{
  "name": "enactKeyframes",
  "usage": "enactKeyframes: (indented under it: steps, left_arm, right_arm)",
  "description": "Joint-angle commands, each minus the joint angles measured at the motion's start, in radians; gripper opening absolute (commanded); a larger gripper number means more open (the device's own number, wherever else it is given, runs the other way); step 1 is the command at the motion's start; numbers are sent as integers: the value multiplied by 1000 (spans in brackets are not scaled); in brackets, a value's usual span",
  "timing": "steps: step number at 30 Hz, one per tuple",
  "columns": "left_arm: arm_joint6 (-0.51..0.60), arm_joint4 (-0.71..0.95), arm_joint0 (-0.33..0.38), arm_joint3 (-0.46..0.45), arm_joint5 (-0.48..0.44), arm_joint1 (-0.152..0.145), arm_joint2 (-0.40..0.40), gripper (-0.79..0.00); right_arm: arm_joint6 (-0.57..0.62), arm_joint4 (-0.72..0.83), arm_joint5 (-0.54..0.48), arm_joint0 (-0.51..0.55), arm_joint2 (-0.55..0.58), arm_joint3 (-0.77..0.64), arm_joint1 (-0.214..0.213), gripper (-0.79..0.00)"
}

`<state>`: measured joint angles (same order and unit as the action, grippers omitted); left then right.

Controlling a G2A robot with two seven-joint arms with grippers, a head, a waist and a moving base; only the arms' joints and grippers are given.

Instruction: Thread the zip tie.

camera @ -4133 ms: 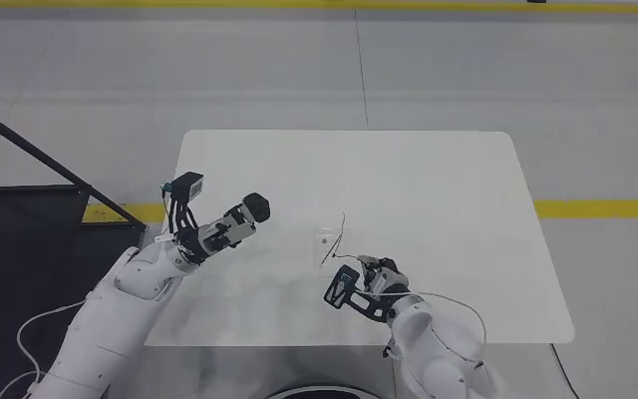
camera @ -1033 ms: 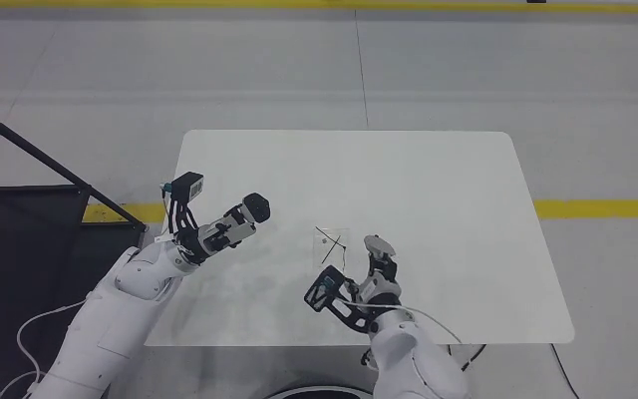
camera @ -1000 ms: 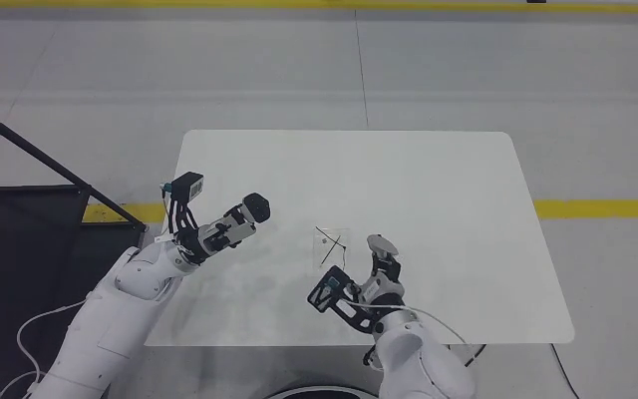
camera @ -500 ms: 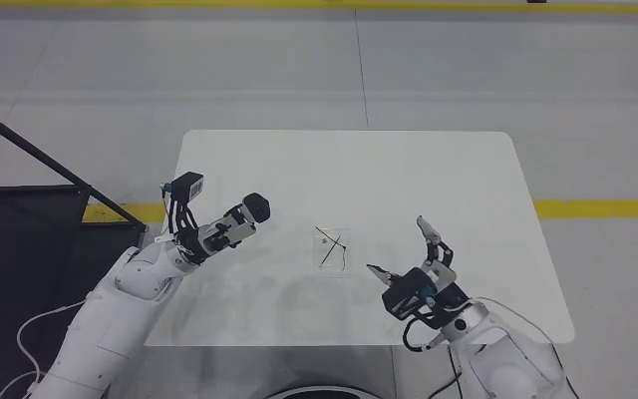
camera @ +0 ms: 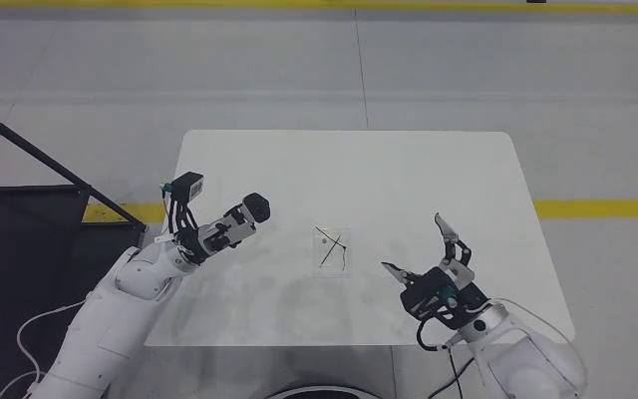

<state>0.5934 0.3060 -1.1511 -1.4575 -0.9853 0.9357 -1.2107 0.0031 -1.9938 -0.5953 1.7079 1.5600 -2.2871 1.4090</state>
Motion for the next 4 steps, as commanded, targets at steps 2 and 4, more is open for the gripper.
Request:
enactKeyframes:
  steps: [2, 4]
  left_arm:
    - [0, 0, 0, 0, 0, 0, 0, 0]
    - [0, 0, 0, 0, 0, 0, 0, -1]
  right_arm:
    - [0, 0, 0, 0, 0, 0, 0, -1]
    - [0, 0, 0, 0, 0, 0, 0, -1]
